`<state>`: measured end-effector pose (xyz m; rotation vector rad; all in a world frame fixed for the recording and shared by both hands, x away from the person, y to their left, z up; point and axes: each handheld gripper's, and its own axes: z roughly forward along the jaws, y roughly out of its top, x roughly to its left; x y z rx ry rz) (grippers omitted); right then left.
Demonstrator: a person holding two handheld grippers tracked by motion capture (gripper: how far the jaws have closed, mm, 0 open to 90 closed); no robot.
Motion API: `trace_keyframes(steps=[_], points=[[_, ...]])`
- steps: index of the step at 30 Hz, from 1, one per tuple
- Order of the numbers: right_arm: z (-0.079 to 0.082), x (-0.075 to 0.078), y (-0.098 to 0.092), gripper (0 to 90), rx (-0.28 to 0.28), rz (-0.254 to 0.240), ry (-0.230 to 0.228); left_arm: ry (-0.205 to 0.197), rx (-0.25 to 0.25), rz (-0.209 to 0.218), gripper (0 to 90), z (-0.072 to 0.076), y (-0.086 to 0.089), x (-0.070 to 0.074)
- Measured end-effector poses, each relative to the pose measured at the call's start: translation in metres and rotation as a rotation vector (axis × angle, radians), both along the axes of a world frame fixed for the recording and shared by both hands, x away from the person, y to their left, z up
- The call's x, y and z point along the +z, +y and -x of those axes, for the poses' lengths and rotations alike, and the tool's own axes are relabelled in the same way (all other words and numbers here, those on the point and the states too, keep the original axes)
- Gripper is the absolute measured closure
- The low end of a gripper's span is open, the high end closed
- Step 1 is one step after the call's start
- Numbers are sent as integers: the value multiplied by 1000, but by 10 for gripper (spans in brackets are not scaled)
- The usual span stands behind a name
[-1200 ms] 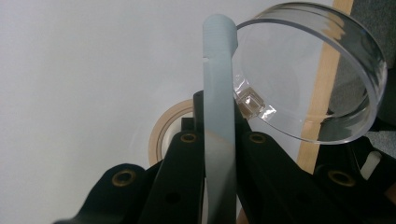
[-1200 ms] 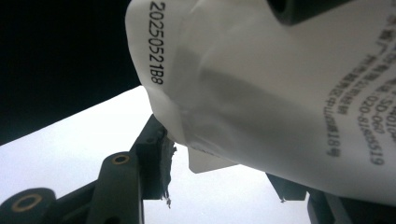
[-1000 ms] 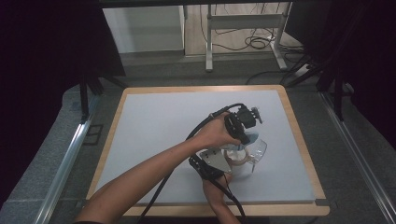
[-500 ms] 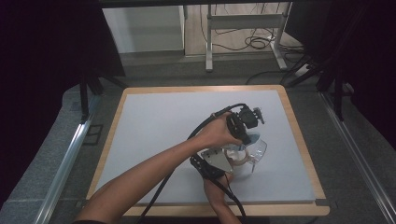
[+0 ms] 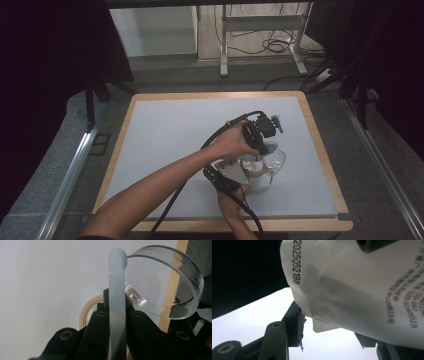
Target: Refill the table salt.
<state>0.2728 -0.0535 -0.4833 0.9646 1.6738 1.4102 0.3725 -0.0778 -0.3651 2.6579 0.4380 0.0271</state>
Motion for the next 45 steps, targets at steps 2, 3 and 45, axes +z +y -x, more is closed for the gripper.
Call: trace_keyframes(steps=[2,3,45], points=[[0,0,0,482,-1,5,-2,1,-2,3,900,0,0,0],[0,0,0,482,-2,8,-5,2,-2,5,900,0,0,0],[-2,1,-2,482,-1,-20,-13,0,-6,-26,900,-2,-5,1]])
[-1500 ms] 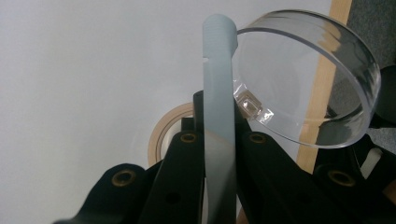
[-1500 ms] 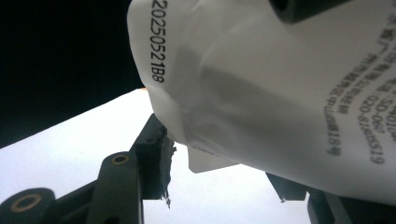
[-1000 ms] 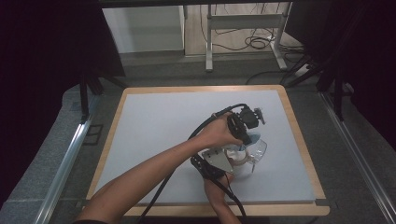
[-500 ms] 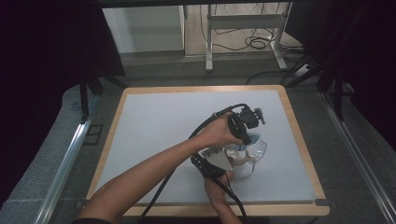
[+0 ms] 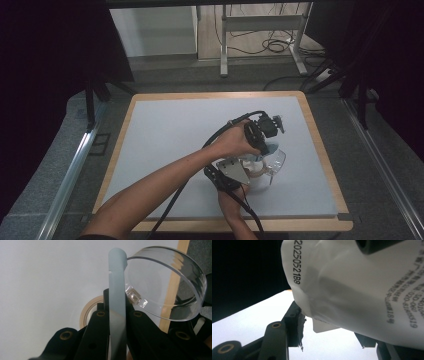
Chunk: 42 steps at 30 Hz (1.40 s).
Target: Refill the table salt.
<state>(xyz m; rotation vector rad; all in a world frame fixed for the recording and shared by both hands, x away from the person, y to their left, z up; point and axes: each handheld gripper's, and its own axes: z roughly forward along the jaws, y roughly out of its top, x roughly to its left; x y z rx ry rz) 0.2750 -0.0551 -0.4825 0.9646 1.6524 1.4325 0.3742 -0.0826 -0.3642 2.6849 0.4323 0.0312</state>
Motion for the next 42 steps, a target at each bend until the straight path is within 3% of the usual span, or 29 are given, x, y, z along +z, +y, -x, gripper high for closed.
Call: trace_keyframes(steps=[42], points=[[0,0,3,482,2,7,-1,-1,0,9,900,0,4,0]])
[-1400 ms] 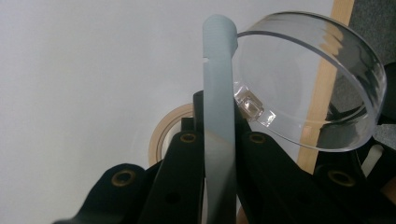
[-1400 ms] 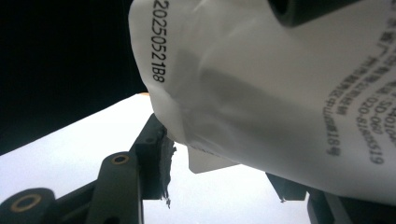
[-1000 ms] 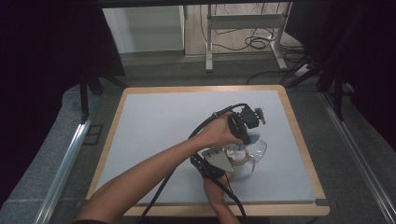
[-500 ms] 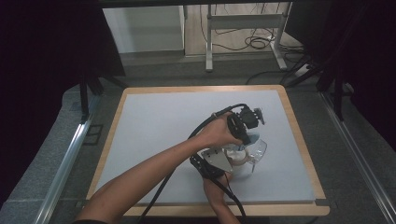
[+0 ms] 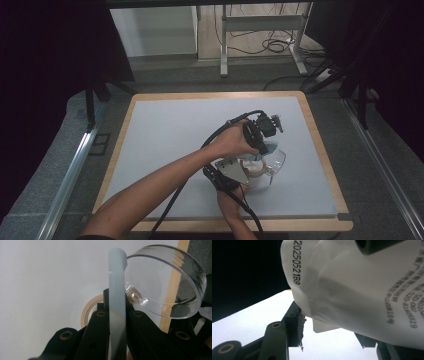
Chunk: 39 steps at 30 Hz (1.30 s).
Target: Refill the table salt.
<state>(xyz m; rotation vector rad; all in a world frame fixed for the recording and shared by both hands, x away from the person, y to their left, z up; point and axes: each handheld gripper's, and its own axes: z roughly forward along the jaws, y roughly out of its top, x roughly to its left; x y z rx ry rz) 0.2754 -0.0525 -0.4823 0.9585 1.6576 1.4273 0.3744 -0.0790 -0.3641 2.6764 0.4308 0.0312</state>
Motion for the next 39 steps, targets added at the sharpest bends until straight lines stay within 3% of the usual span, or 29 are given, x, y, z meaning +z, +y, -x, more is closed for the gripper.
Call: trace_keyframes(steps=[39], points=[[-1,-8,-2,482,-8,-36,23,16,-13,-38,900,-3,-8,-11]])
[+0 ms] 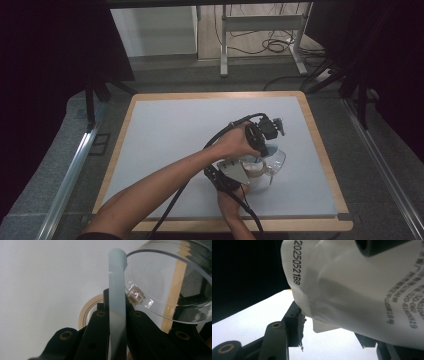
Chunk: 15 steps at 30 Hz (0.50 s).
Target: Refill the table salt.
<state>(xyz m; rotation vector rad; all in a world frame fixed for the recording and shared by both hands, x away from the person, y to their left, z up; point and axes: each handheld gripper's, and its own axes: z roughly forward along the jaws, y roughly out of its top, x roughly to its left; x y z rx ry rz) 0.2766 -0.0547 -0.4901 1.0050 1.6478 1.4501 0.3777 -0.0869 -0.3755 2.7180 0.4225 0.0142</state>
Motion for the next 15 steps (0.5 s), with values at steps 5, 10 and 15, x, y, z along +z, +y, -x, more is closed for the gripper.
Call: trace_keyframes(steps=[5,10,15], points=[[-1,0,-1,483,-1,-14,9,3,1,-4,900,-1,-1,-1],[-1,1,-2,483,-9,-27,-3,-2,-3,-4,900,0,-3,1],[0,2,-2,483,-4,-29,-2,-4,-1,-6,900,1,-3,2]])
